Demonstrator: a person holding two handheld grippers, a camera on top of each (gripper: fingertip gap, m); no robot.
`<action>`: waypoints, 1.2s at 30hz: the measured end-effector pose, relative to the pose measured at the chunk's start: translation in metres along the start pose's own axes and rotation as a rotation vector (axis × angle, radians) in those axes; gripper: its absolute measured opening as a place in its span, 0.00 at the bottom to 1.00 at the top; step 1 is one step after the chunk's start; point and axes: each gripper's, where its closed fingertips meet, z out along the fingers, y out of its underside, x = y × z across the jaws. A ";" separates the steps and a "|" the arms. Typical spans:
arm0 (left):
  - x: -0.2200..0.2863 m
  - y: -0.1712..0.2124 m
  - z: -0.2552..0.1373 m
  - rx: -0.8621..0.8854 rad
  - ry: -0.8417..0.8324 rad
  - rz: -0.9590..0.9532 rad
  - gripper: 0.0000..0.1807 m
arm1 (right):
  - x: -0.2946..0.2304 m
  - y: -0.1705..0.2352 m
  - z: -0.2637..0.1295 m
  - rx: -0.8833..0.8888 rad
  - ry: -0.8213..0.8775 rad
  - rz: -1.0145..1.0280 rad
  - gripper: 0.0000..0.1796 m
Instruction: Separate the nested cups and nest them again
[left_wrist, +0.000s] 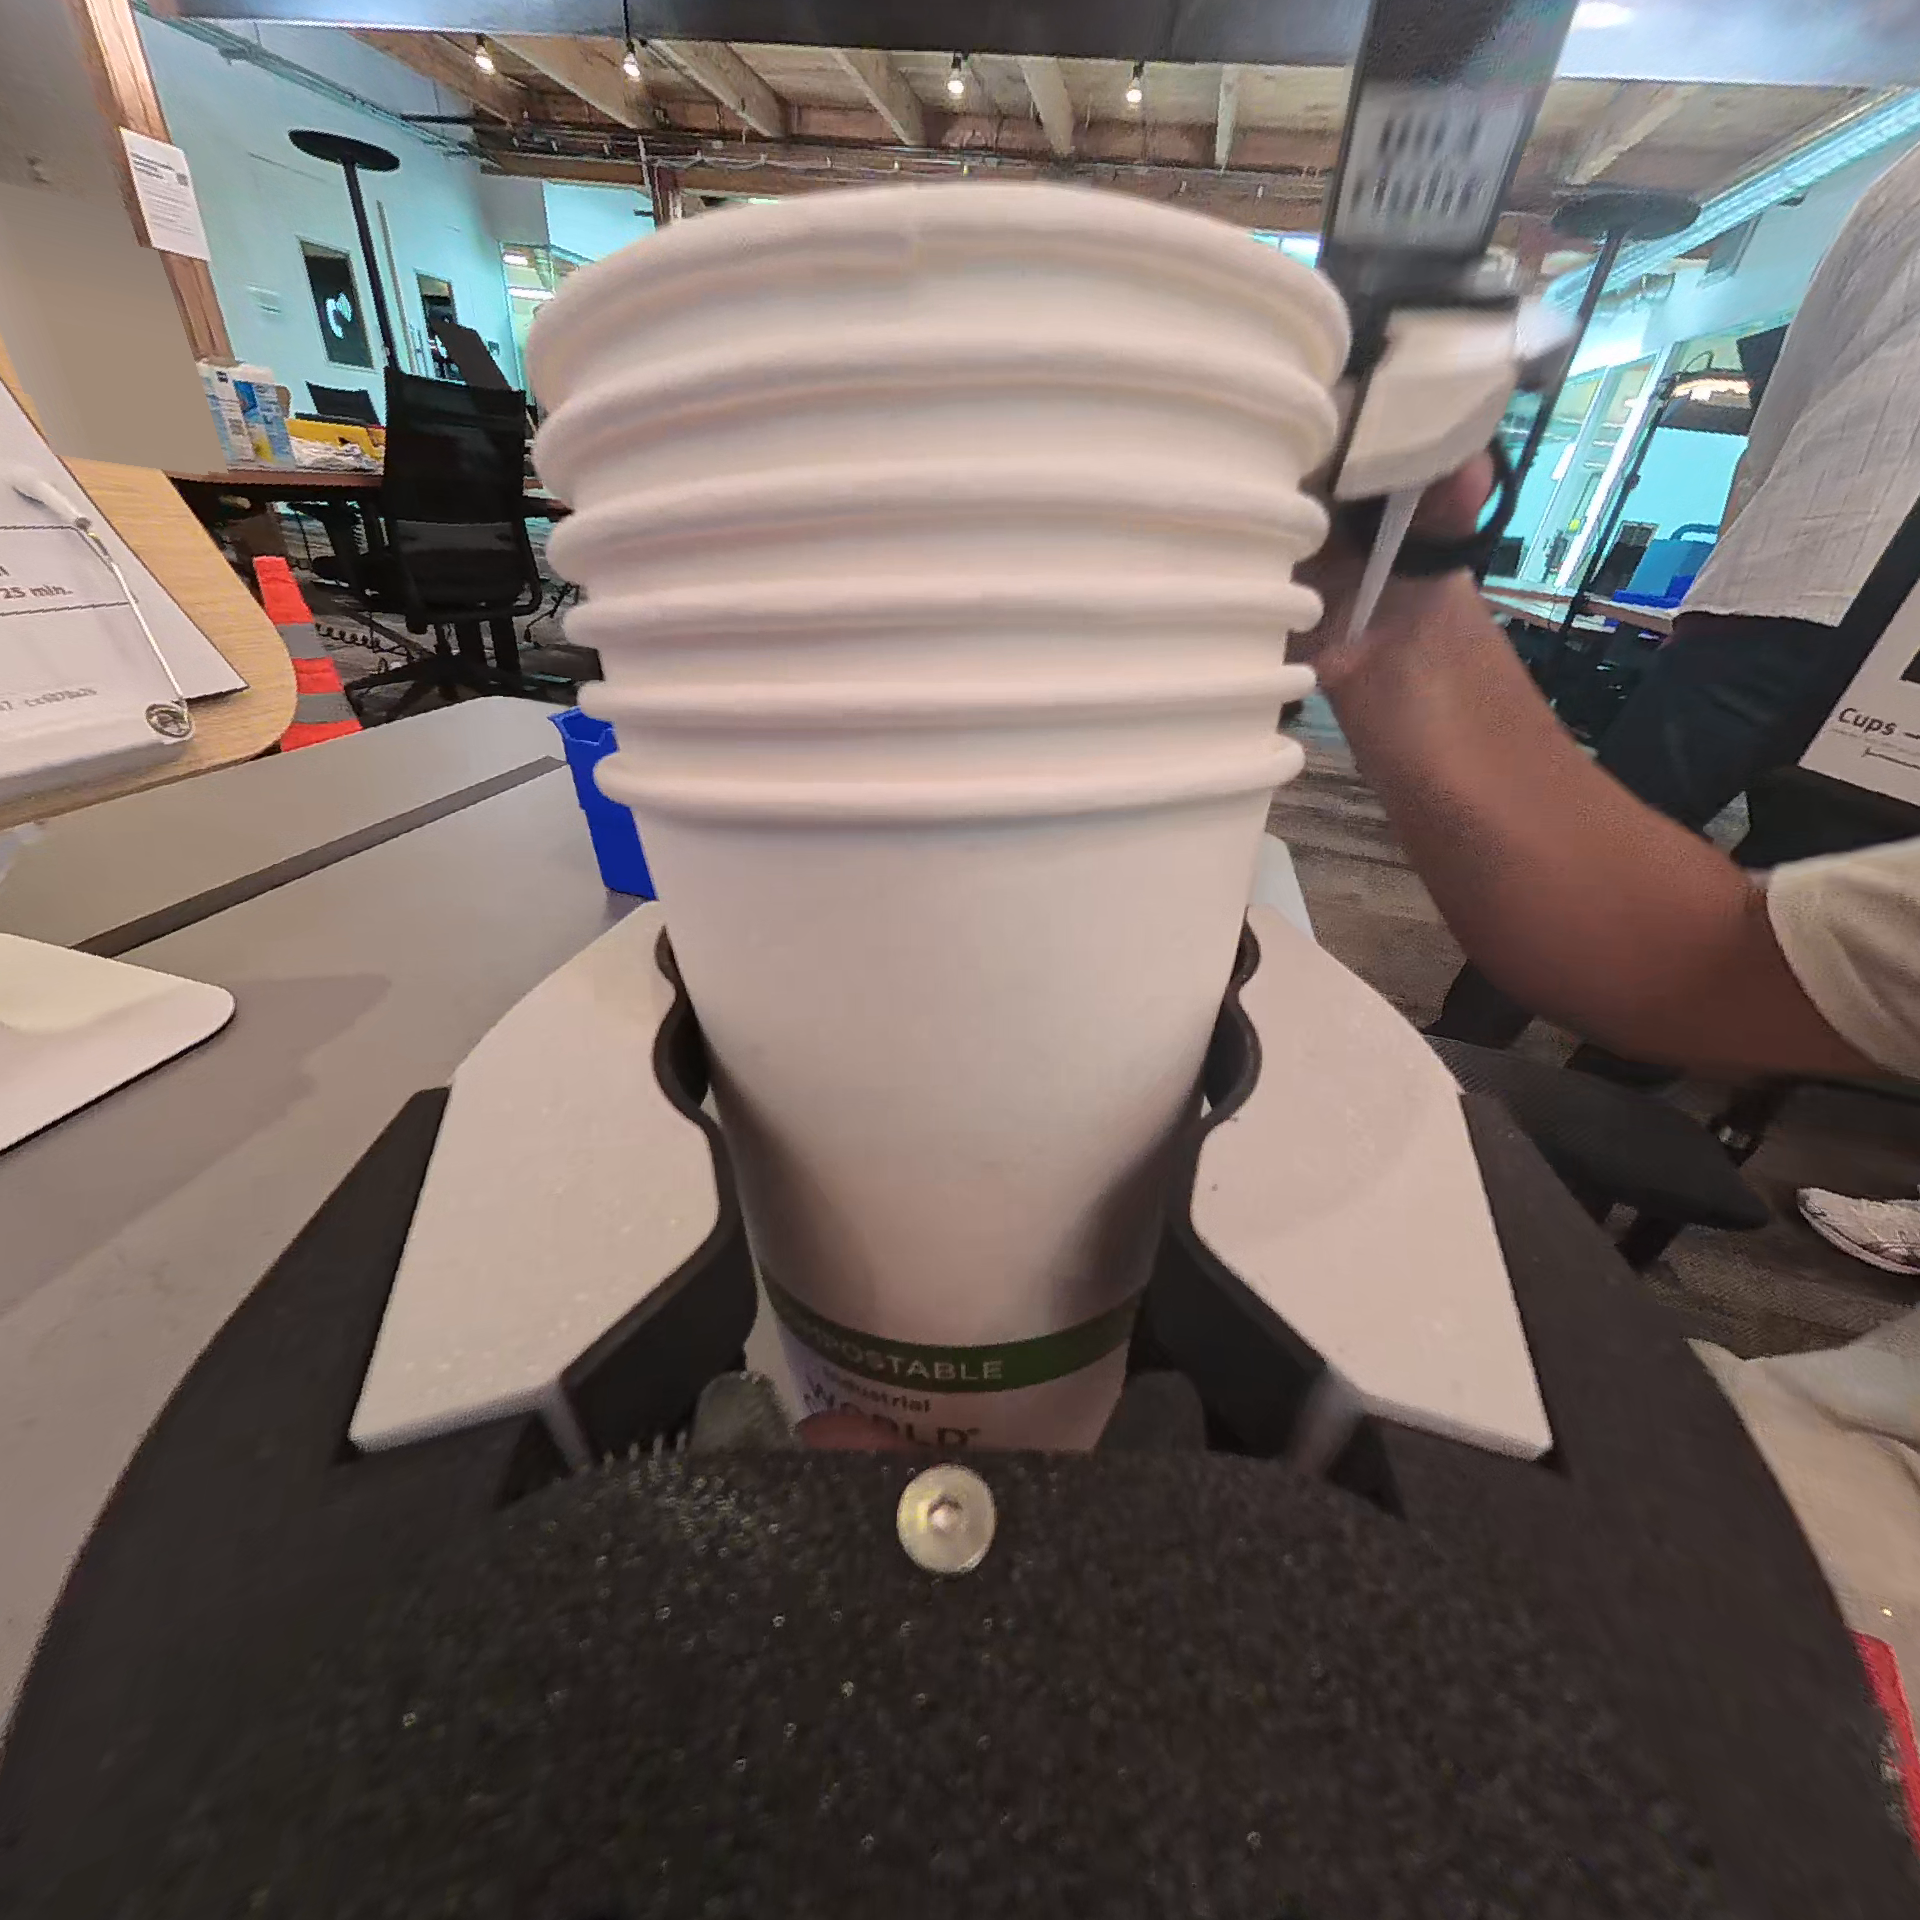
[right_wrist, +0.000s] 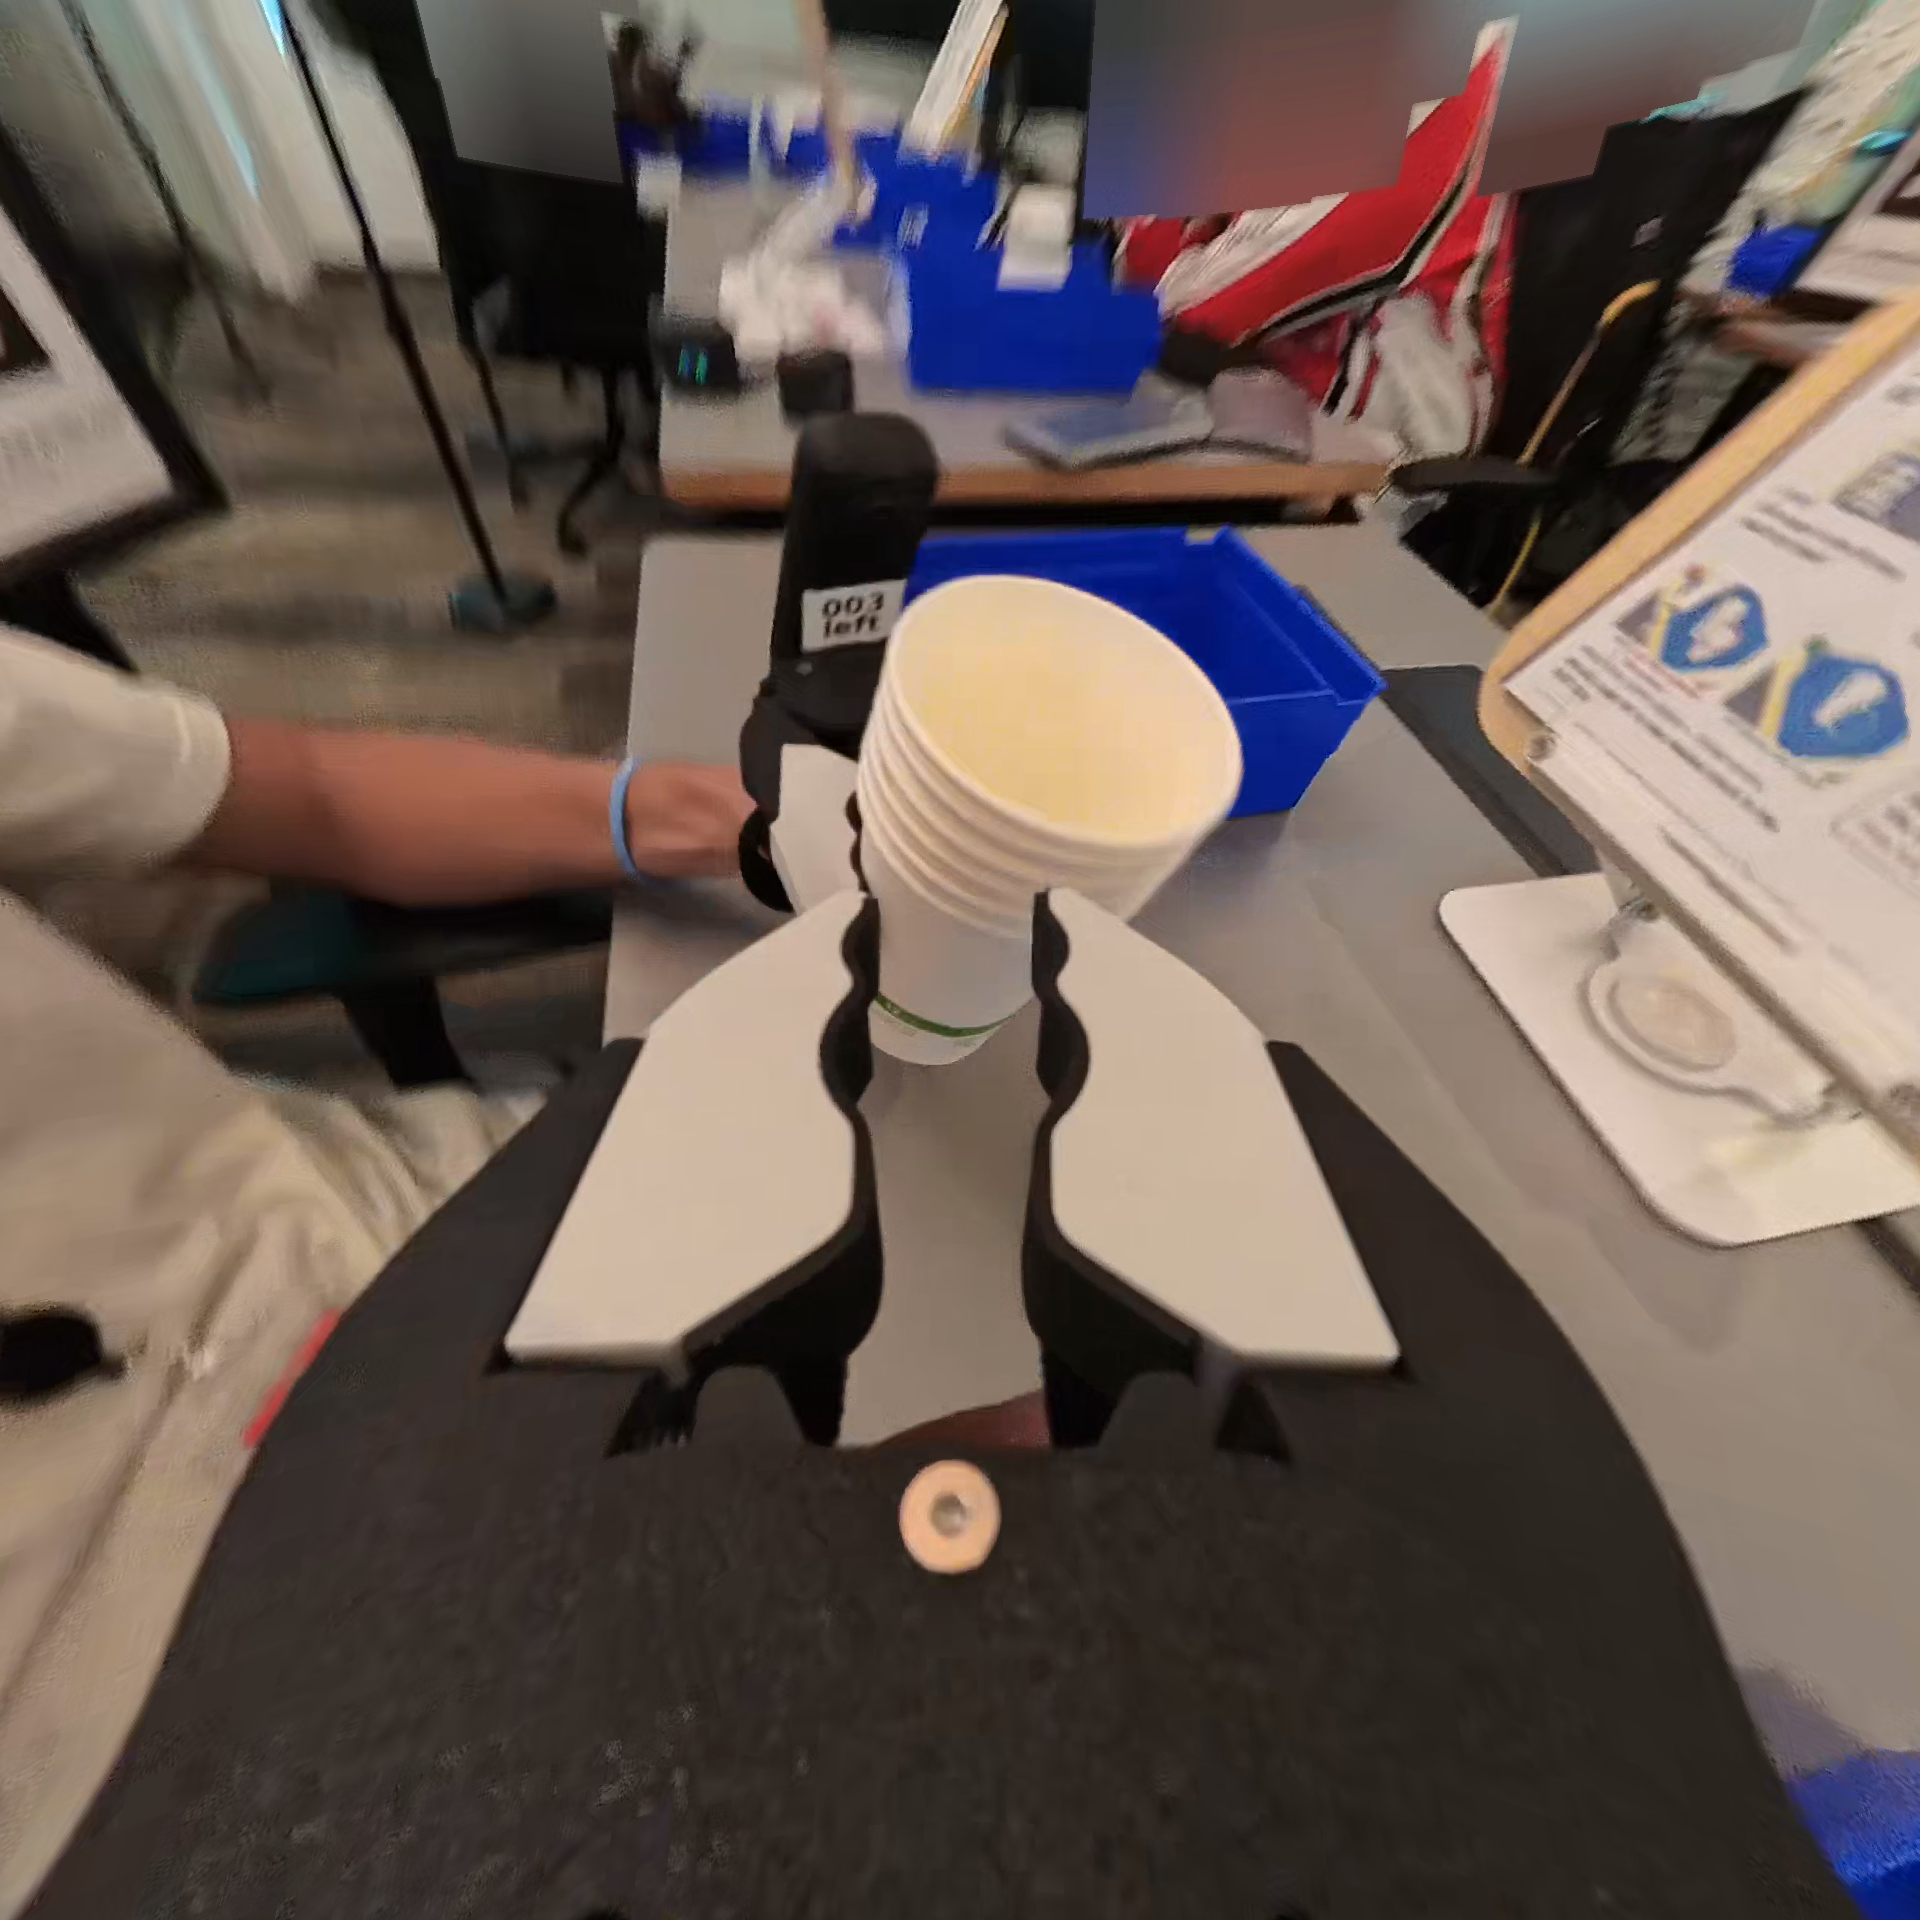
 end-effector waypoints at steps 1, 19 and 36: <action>0.001 0.001 0.001 -0.005 0.004 0.000 0.53 | -0.002 -0.007 0.005 -0.079 -0.024 -0.068 0.15; 0.000 0.009 0.005 -0.030 0.006 0.011 0.53 | -0.014 -0.010 0.051 -0.759 -0.368 -0.200 0.10; 0.000 0.013 0.007 -0.051 -0.003 0.031 0.53 | -0.016 0.000 0.054 -0.824 -0.389 -0.199 0.03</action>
